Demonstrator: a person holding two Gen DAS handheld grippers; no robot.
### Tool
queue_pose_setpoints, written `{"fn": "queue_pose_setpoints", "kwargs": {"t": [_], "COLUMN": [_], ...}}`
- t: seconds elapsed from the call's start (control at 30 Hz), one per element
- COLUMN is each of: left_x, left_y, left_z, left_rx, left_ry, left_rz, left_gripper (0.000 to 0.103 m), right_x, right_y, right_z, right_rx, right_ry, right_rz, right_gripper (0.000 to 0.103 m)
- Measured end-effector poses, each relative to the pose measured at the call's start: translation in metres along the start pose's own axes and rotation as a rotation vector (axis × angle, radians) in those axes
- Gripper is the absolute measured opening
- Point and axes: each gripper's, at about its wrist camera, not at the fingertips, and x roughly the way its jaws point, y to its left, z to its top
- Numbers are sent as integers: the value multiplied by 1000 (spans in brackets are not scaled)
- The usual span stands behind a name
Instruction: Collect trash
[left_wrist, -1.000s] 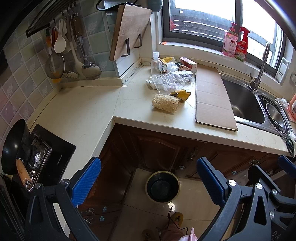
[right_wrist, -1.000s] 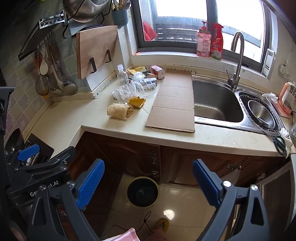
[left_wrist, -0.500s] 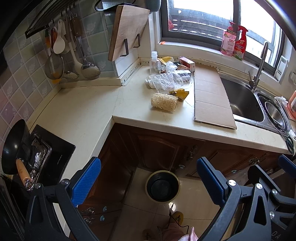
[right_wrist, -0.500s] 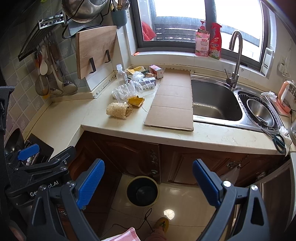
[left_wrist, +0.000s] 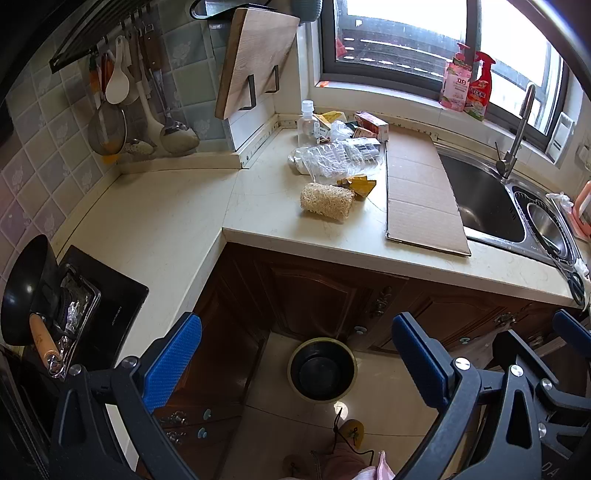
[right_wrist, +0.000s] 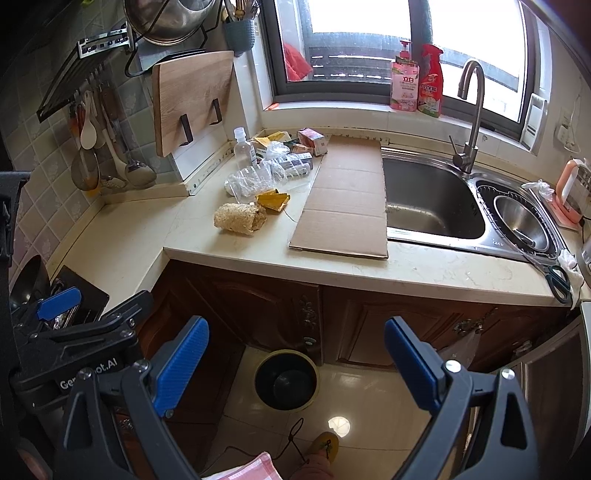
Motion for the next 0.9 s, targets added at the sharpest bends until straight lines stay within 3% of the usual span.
{"fn": "queue_pose_setpoints", "kwargs": {"t": [0.43,0.9], "left_x": [1,5], "left_y": [-1,0], "left_z": [-3,4], "left_rx": [-7,-54], "left_ry": [3,13], "left_rz": [1,23], "left_gripper": [101,101], "right_x": [-1,14], "right_y": [-1,-9], "right_z": [-6,10], "right_rx": [7,-27], "right_ry": [8,23], "right_rz": [20,76], "right_gripper": [97,97]}}
